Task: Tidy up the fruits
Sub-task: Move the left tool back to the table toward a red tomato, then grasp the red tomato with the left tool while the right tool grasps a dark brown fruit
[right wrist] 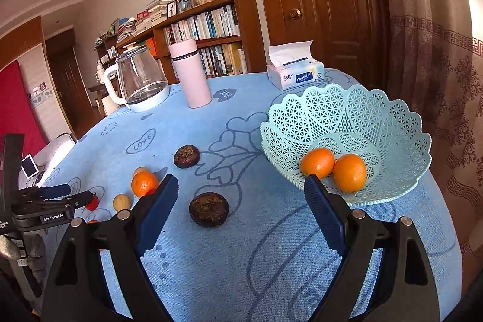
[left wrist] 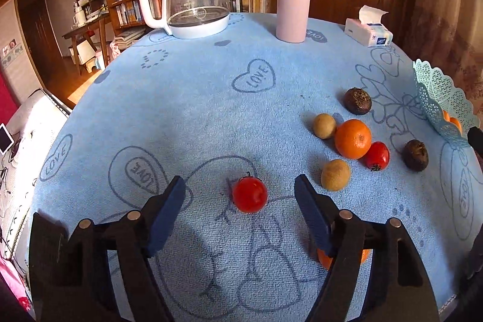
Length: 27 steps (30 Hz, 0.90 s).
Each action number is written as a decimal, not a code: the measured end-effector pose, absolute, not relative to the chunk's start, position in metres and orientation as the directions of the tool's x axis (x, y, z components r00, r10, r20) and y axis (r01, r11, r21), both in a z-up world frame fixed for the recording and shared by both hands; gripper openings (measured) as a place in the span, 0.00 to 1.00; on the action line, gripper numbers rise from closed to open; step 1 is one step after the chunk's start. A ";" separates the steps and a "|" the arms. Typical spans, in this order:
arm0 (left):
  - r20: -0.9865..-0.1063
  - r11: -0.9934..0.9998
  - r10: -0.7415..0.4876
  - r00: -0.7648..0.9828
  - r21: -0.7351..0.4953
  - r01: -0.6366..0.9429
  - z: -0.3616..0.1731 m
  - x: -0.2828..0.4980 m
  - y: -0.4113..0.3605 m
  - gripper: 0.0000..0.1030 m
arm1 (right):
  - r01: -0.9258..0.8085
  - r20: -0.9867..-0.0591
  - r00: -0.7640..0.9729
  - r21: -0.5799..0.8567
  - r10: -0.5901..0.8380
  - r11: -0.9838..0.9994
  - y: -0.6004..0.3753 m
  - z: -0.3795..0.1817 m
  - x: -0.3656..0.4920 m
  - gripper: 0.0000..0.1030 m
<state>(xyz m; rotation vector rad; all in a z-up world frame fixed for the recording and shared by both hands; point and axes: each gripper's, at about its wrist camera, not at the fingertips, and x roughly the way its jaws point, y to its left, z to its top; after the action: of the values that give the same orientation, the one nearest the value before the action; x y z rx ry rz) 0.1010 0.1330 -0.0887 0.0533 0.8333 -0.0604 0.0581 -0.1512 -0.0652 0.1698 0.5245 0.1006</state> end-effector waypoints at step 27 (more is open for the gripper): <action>-0.634 0.990 -0.134 0.761 -0.050 0.133 -0.064 0.087 0.136 0.26 | -0.137 -0.639 0.724 0.235 0.259 0.962 -0.129 -0.085 0.084 0.84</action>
<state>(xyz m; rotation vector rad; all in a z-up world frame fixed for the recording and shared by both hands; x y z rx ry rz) 0.0869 0.1362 -0.0645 -0.0019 0.6904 -0.1450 0.0843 -0.1287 -0.0846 0.1765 0.7295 0.2194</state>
